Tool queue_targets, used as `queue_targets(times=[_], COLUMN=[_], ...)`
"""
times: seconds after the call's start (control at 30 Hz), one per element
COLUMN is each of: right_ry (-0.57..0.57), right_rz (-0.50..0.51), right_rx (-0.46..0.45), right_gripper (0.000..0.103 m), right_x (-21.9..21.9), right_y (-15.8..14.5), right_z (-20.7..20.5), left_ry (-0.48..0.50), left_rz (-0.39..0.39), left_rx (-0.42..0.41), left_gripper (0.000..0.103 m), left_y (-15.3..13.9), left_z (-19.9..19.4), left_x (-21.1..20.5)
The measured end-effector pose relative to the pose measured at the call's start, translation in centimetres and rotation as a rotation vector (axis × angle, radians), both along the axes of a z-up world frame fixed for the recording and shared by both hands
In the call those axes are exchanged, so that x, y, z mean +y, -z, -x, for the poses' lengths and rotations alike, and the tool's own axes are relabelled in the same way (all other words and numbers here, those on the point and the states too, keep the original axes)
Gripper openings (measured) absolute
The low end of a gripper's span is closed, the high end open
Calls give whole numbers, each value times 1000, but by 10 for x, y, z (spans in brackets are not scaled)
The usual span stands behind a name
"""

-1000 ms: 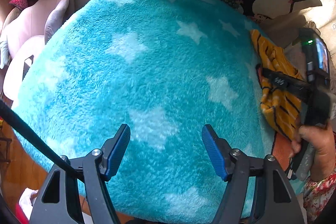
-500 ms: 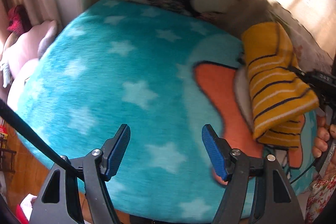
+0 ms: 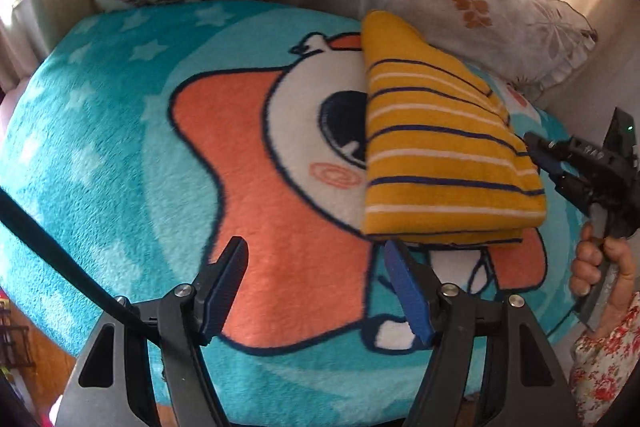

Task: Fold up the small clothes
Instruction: 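Grasp the sweater side with the right gripper and fold it over the stack, then grasp the folded sweater edge with the right gripper and fold it over again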

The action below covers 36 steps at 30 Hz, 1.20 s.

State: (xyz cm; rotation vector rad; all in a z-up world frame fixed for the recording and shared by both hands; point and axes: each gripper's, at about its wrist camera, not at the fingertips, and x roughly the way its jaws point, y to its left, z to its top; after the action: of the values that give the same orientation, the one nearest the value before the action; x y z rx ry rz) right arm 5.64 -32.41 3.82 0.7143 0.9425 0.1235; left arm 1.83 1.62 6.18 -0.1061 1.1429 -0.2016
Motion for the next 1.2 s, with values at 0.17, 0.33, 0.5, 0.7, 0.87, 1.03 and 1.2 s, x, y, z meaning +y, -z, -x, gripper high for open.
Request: queue_targets(times=[0.17,0.33,0.5,0.7,0.87,1.03,1.2], right_ry=[-64,-188,-184,-144,-107,-69,2], right_rz=[-25,62,29,193,205,99,131], right_rx=[-21,40,-52,12,57,82,-75], right_gripper=[53,45,19,18,44,67,54], right_x=[9,52,36,21,8,-22,-30], right_y=[-5,22,-9,1,29,29,-23], right_z=[-12,-43,-24,-8,-10,-4,-1], left_ry=[-4,3,28,111,112,69,72], left_rz=[-3,-20,-20,-4,-63,-6,16], left_rx=[2,-50,-110,-117,80,135,121], left_gripper=[70,70,70,70,71,76,76], left_y=[-3,-14,-32,-9,51,58,46], left_z=[-2,-14,-24,-52,-71,-73,-63], left_x=[-17,-30,-49,-98,-122,-114,-107])
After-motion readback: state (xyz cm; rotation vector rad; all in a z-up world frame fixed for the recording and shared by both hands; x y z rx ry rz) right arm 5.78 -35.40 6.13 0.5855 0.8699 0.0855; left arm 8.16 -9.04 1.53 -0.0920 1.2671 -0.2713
